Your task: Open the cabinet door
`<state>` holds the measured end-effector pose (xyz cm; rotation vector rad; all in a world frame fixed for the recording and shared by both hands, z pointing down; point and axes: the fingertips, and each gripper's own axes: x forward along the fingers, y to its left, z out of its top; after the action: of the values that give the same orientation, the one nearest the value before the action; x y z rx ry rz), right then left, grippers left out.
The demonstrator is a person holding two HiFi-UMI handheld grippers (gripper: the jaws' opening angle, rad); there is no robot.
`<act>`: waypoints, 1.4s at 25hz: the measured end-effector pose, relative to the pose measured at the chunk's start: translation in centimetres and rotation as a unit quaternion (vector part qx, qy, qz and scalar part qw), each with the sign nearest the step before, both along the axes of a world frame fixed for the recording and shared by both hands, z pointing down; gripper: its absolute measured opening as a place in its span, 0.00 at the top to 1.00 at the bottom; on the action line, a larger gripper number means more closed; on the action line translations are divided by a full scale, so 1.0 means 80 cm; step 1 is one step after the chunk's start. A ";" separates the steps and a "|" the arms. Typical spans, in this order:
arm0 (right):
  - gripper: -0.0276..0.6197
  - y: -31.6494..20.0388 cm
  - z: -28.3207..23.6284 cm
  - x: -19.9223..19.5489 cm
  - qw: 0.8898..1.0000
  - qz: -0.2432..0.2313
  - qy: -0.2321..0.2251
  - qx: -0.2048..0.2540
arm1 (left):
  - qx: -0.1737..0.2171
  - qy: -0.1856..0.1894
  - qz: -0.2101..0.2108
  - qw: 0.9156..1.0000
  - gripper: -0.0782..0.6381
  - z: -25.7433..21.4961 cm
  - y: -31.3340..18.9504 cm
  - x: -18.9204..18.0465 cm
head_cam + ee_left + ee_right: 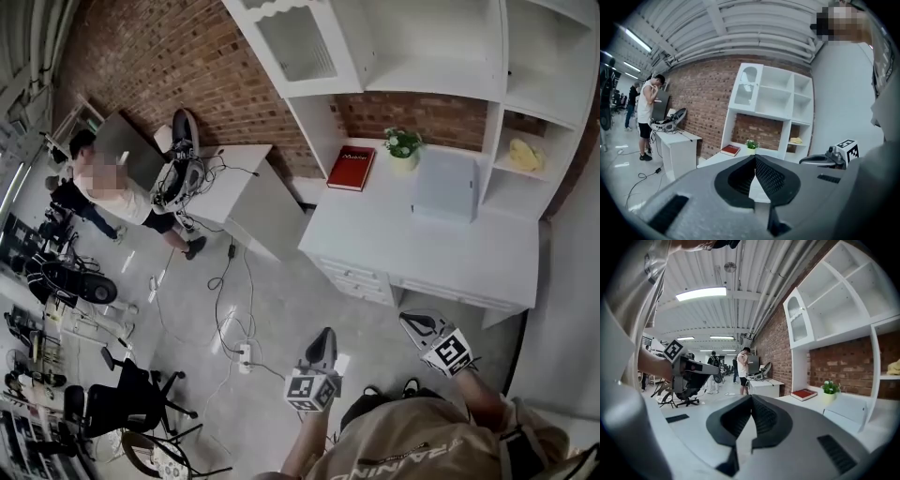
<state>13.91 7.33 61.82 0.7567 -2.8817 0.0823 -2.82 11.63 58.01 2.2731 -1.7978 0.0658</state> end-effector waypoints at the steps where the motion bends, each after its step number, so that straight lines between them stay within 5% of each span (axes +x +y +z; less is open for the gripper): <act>1: 0.94 -0.014 0.001 0.002 1.000 0.009 -0.002 -0.001 | 0.000 -0.004 0.000 1.000 0.88 0.002 -0.006 -0.002; 10: 0.94 -0.102 -0.013 -0.001 0.996 0.083 0.013 0.015 | -0.002 0.006 0.030 1.000 0.88 0.021 -0.075 -0.050; 18: 0.94 -0.130 -0.051 -0.052 0.992 0.118 0.023 0.026 | 0.032 0.023 0.079 0.996 0.88 -0.013 -0.149 -0.096; 26: 0.94 -0.156 -0.042 -0.087 0.987 0.160 0.024 0.022 | 0.021 0.035 0.124 0.991 0.88 0.009 -0.196 -0.125; 35: 0.94 -0.202 -0.044 -0.114 0.987 0.153 0.041 0.020 | 0.008 0.039 0.138 0.990 0.88 0.019 -0.244 -0.146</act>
<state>4.77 -8.84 58.27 1.1770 -2.6744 0.0278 -14.48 -7.90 59.50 2.4842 -1.4417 0.0096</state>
